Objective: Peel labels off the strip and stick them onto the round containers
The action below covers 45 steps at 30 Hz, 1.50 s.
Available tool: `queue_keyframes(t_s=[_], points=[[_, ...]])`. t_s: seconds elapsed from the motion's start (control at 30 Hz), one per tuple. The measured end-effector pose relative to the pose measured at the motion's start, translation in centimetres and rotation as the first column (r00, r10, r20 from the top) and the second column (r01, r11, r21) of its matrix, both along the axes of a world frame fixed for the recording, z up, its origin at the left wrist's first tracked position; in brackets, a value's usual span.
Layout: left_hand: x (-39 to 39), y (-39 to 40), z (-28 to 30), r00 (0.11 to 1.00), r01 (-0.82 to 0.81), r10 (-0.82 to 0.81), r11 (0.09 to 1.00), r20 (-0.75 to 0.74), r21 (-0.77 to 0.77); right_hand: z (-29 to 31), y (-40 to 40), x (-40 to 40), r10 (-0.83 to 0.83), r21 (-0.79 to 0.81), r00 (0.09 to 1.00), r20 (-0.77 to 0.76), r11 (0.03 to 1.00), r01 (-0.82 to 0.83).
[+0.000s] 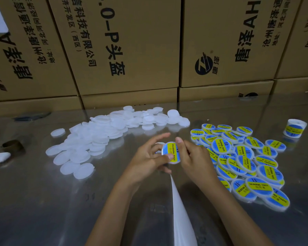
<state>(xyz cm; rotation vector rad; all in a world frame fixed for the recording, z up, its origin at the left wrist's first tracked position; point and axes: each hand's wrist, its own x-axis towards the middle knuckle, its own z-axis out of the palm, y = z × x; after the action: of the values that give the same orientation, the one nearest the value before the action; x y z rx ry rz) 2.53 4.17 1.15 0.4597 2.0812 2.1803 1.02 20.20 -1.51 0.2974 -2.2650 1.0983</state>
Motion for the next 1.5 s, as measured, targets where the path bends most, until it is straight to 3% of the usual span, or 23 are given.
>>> queue_keyframes(t_s=[0.07, 0.23, 0.43, 0.6, 0.87, 1.07, 1.27, 1.5], points=[[0.0, -0.1, 0.1, 1.0, -0.015, 0.015, 0.999, -0.018, -0.037, 0.1, -0.1, 0.0, 0.045, -0.03, 0.999, 0.005, 0.999, -0.045], [0.1, 0.6, 0.1, 0.97, -0.244, 0.243, 0.968, 0.033, 0.049, 0.2, -0.6, 0.0, 0.177, -0.267, 0.981, 0.076, 0.952, -0.151], [0.0, 0.5, 0.2, 0.906, -0.424, 0.42, 0.889, 0.062, 0.175, -0.7, -1.0, 0.4, 0.218, -0.084, 0.951, 0.219, 0.975, -0.205], [0.2, 0.7, 0.2, 0.947, -0.323, 0.317, 0.934, 0.059, 0.156, -0.6, -0.6, 0.2, 0.063, 0.037, 0.989, 0.137, 0.997, -0.069], [0.3, 0.5, 0.0, 0.999, -0.02, 0.018, 0.999, 0.039, 0.035, -0.6, -0.1, -0.1, -0.038, 0.037, 0.995, 0.093, 0.999, 0.035], [0.3, 0.5, 0.1, 0.979, -0.2, 0.195, 0.975, 0.054, 0.097, -0.1, -0.5, 0.2, 0.198, -0.219, 0.972, 0.126, 0.961, -0.167], [-0.1, 0.2, 0.1, 0.928, -0.372, 0.368, 0.914, 0.054, 0.161, -0.7, -1.0, 0.4, 0.228, -0.088, 0.948, 0.222, 0.973, -0.213], [-0.2, 0.3, 0.0, 0.947, -0.32, 0.321, 0.944, 0.003, 0.078, -0.8, -0.8, 0.5, 0.057, 0.12, 0.992, 0.114, 0.99, -0.07]])
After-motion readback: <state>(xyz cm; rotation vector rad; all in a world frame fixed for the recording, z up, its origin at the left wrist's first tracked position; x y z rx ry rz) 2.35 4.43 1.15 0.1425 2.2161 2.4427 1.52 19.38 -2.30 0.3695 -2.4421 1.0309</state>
